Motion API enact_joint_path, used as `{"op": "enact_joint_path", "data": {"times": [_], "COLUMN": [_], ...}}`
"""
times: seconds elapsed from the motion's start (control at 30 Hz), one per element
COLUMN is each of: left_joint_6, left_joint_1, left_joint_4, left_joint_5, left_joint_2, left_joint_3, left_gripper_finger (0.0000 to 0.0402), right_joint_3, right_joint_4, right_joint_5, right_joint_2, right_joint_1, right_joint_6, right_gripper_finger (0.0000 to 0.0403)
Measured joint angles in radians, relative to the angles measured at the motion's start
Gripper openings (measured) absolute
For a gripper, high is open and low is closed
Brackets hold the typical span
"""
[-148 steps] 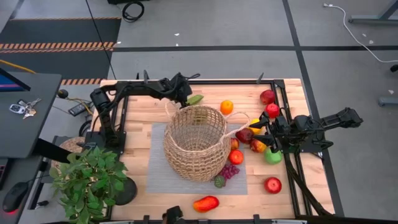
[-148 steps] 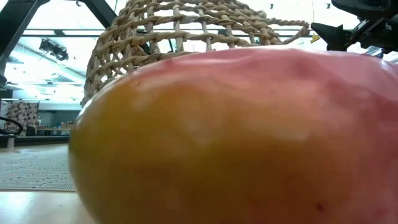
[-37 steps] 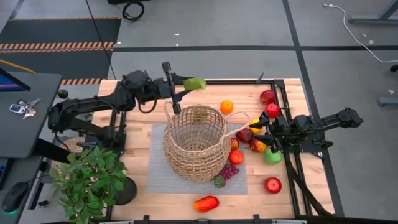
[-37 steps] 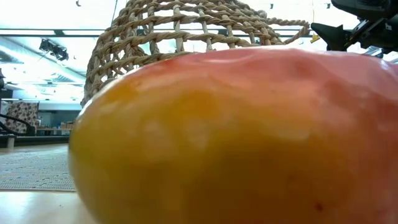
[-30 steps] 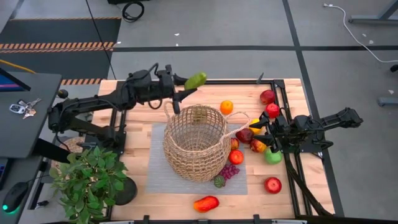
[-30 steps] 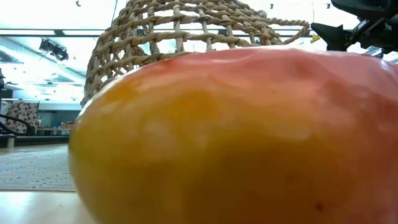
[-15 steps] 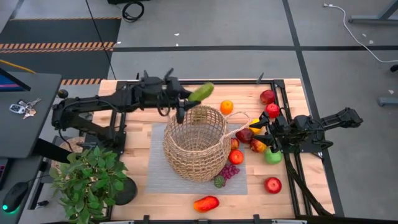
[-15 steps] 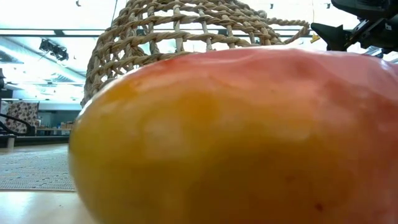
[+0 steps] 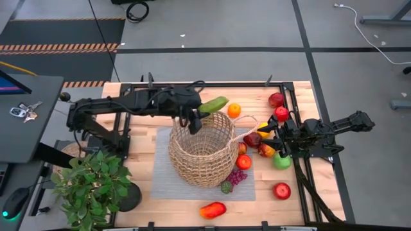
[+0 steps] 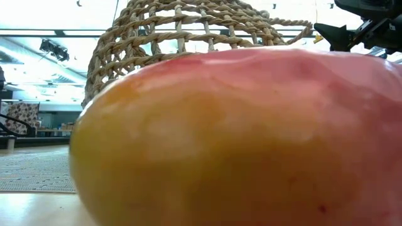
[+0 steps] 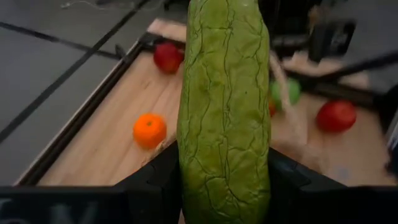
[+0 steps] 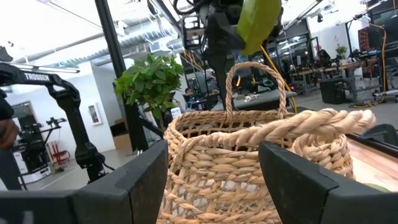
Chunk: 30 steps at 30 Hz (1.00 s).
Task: Build produce basket
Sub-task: Put the green cucumber into the brown basket
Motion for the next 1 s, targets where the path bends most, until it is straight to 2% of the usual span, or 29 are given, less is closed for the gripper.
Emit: {"op": "enact_joint_path", "data": {"times": [0.13, 0.27, 0.37, 0.5, 0.6, 0.73, 0.9, 1.0], "left_joint_6": [0.083, 0.262, 0.444, 0.711, 0.813, 0.86, 0.969, 0.983], "left_joint_1": [0.002, -0.012, -0.04, -0.094, -0.124, -0.143, -0.184, -0.216], "left_joint_4": [-0.135, -0.221, -0.245, -0.237, -0.218, -0.206, -0.206, -0.207], "left_joint_5": [-0.058, -0.141, -0.253, -0.453, -0.555, -0.567, -0.563, -0.547], "left_joint_2": [0.031, 0.048, 0.054, 0.063, 0.074, 0.082, 0.094, 0.094], "left_joint_3": [0.074, 0.115, 0.117, 0.117, 0.115, 0.117, 0.116, 0.116], "left_gripper_finger": [0.0157, 0.0157, 0.016, 0.0178, 0.0193, 0.0198, 0.0181, 0.0171], "right_joint_3": [0.0, 0.0, 0.0, 0.0, 0.0, 0.0, 0.0, 0.0], "right_joint_4": [0.0, -0.001, -0.001, 0.0, 0.001, 0.002, 0.003, 0.003], "right_joint_5": [0.0, 0.0, 0.0, 0.0, 0.0, 0.0, 0.0, 0.0], "right_joint_2": [0.0, 0.001, 0.001, 0.003, 0.005, 0.005, 0.005, 0.005], "right_joint_1": [0.0, 0.0, 0.0, 0.0, 0.0, 0.0, 0.0, 0.0], "right_joint_6": [0.0, 0.0, 0.0, 0.0, 0.0, 0.0, 0.0, 0.0], "right_gripper_finger": [0.0255, 0.0255, 0.0255, 0.0255, 0.0255, 0.0254, 0.0255, 0.0254]}}
